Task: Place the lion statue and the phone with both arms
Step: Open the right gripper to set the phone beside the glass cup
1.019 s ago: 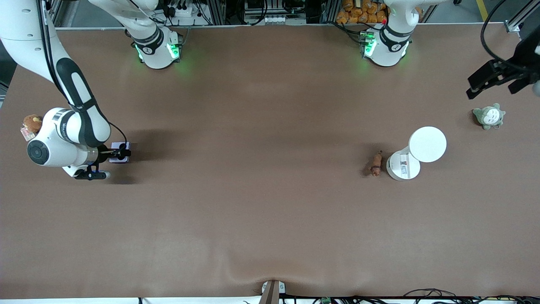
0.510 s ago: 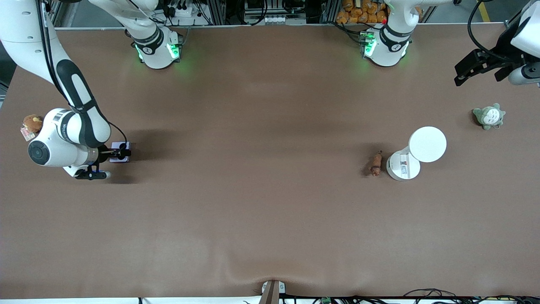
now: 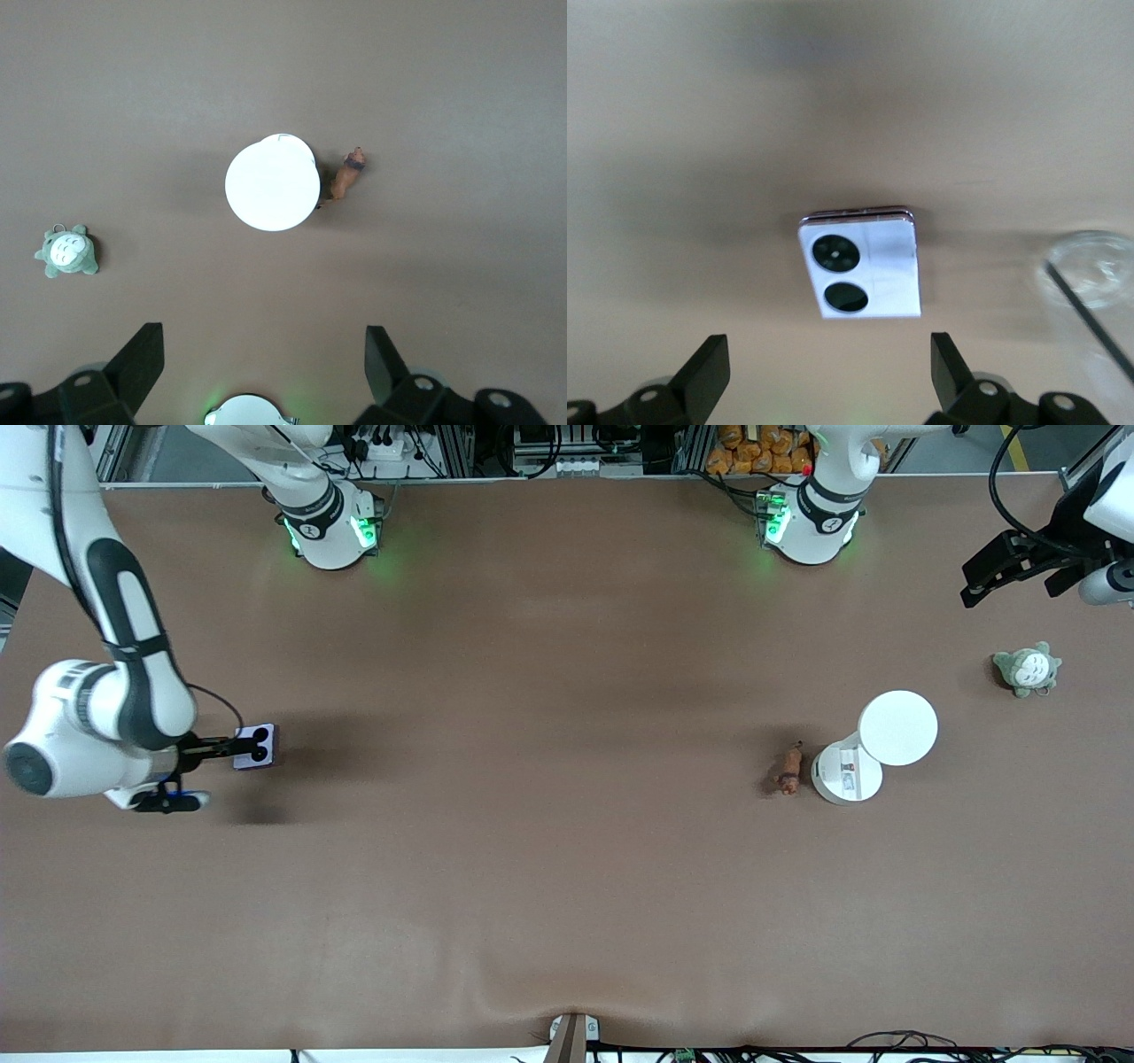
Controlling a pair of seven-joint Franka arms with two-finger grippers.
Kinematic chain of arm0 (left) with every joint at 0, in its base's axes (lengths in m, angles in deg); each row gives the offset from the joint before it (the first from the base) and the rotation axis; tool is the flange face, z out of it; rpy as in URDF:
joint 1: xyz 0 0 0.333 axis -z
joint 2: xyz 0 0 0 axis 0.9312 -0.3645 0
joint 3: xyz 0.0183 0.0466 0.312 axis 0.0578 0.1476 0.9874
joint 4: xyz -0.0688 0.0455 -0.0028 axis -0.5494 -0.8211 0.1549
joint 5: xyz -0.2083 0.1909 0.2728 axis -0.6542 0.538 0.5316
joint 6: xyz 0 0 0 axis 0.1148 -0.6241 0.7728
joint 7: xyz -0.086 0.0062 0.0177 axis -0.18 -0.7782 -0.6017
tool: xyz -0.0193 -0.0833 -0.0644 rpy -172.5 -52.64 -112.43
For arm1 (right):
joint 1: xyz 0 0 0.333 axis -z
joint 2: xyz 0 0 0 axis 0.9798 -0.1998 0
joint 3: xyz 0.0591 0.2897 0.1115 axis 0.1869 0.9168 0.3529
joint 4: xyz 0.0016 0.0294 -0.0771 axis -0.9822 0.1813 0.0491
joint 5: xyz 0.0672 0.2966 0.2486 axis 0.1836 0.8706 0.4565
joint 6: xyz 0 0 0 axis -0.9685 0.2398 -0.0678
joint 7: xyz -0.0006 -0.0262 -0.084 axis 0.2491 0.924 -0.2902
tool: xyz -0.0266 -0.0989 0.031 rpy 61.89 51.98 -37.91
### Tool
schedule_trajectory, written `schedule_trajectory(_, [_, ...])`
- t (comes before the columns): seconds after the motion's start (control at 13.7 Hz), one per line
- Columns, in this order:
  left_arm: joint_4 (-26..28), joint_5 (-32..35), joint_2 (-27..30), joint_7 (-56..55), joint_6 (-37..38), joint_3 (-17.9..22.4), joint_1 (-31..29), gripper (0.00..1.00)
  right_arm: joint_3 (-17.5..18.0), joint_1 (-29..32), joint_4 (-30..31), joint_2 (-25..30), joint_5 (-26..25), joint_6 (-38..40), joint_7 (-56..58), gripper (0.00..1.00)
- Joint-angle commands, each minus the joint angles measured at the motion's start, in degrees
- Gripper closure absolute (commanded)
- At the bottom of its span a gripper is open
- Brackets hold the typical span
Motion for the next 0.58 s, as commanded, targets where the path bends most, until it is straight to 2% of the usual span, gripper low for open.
schedule_trajectory(0.0, [0.65, -1.11, 0.89, 0.97, -0.63, 0.31, -0.27, 0.00, 0.77, -0.43, -9.45, 0.02, -0.69, 7.29, 0.38, 0.00])
schedule_trajectory(0.29, [0.92, -1.02, 0.71, 0.97, -1.33, 0.22, -0.27, 0.00, 0.85, -3.06, -23.50, -0.15, 0.10, 19.23, -0.85, 0.00])
schedule_trajectory(0.51, [0.92, -1.11, 0.71, 0.97, -1.51, 0.22, -0.27, 0.00, 1.03, -5.70, -28.01, 0.73, 0.01, 20.49, -10.58, 0.00])
